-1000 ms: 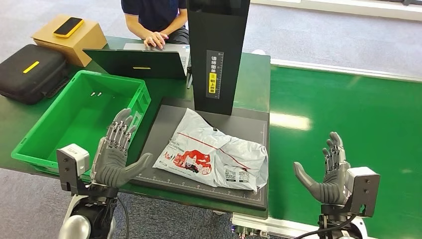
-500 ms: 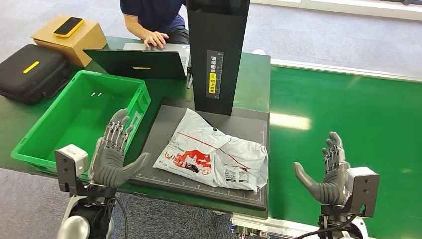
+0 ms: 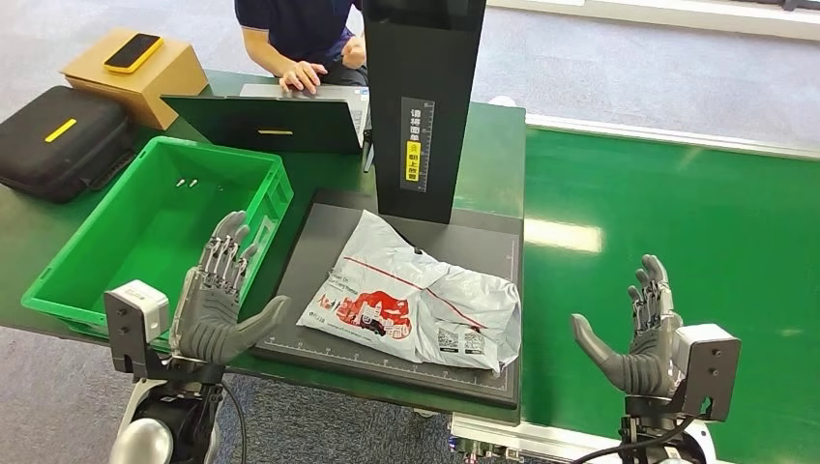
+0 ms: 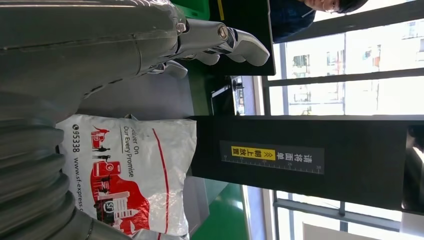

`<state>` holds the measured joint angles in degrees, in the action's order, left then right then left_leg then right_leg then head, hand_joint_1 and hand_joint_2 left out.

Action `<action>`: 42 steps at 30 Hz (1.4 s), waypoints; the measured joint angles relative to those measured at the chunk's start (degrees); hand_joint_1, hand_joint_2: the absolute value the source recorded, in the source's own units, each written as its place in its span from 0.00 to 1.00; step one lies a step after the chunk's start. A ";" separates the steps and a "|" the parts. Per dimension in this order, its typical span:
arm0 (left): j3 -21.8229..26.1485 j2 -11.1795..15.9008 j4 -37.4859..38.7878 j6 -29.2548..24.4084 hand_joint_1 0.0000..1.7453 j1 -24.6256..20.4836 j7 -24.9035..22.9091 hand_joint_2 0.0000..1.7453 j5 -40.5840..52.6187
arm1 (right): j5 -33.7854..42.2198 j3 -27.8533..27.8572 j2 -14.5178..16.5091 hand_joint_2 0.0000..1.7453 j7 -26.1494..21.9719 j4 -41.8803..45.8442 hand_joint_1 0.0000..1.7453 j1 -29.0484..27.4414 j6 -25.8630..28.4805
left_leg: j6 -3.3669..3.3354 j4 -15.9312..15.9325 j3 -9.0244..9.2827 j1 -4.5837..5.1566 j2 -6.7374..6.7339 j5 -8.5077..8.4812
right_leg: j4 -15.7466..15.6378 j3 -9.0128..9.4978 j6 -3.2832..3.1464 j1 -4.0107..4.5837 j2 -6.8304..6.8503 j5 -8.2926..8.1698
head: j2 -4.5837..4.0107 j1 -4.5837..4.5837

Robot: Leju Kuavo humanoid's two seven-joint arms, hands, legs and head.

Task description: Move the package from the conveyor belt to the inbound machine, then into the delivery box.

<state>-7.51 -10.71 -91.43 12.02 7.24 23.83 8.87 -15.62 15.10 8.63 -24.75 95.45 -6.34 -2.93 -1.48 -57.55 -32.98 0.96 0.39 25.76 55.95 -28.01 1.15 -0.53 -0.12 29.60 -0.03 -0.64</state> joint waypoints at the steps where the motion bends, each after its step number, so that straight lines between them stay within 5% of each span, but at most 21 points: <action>1: -0.01 0.00 0.00 0.02 0.00 -0.06 0.01 1.00 -0.01 | 0.08 0.05 0.00 1.00 -0.05 0.00 0.00 0.07 0.01 | 0.00 0.00 0.00 0.00 0.00 0.00 | 0.00 0.00 0.00 0.00 0.00 0.00 | -0.01 -0.01; 9: -0.67 0.02 0.25 -1.92 0.00 -0.71 0.48 1.00 3.81 | 0.19 0.20 0.00 1.00 -0.11 -0.06 0.00 0.40 -0.03 | 0.00 0.00 0.00 0.00 0.00 0.00 | 0.00 -0.01 0.00 0.00 0.00 0.00 | -0.01 0.01; 22: -10.15 1.06 5.27 -7.34 0.00 -4.82 -1.38 1.00 21.71 | 0.19 -0.14 0.00 1.00 -1.10 -2.24 0.00 1.29 -0.32 | 0.00 -0.01 0.00 0.01 0.01 0.00 | -0.01 0.00 0.00 -0.01 0.01 0.00 | -0.02 0.00; 29: -19.56 1.87 22.50 -12.59 0.00 -14.93 -12.98 1.00 48.40 | 0.20 -0.87 -0.02 1.00 -1.59 -3.46 0.00 1.39 -0.21 | -0.01 -0.01 0.02 0.01 0.03 -0.04 | 0.00 0.04 0.01 -0.01 0.04 -0.03 | -0.02 -0.01; 39: -24.41 0.55 47.58 -9.27 0.00 -27.39 -21.35 1.00 54.10 | 0.52 -0.89 -0.13 1.00 -1.74 -4.52 0.00 1.93 0.74 | 0.00 -0.01 0.00 0.01 -0.05 -0.03 | 0.01 0.03 0.01 -0.01 -0.06 -0.06 | -0.01 0.00; 40: -24.50 0.44 48.92 -9.02 0.06 -27.97 -21.88 1.00 54.38 | 0.60 -0.89 -0.13 1.00 -1.74 -4.57 0.00 1.93 0.87 | 0.00 -0.01 0.00 0.01 -0.04 -0.03 | 0.01 0.03 0.00 -0.01 -0.06 -0.06 | -0.01 0.00; 42: -24.56 0.31 51.19 -8.44 0.56 -28.92 -22.71 1.00 54.82 | 0.73 -0.89 -0.13 1.00 -1.71 -4.67 0.00 1.93 1.03 | 0.00 0.00 0.05 0.01 -0.04 -0.03 | 0.01 0.07 0.00 0.00 -0.05 -0.05 | -0.02 0.01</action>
<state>-32.06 -10.40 -40.23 3.58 -21.67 1.12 63.69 -14.88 14.21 8.50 -26.46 90.78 -4.42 -1.90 -1.48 -57.55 -32.93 0.97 0.35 25.73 55.96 -27.93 1.15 -0.53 -0.17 29.55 -0.04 -0.63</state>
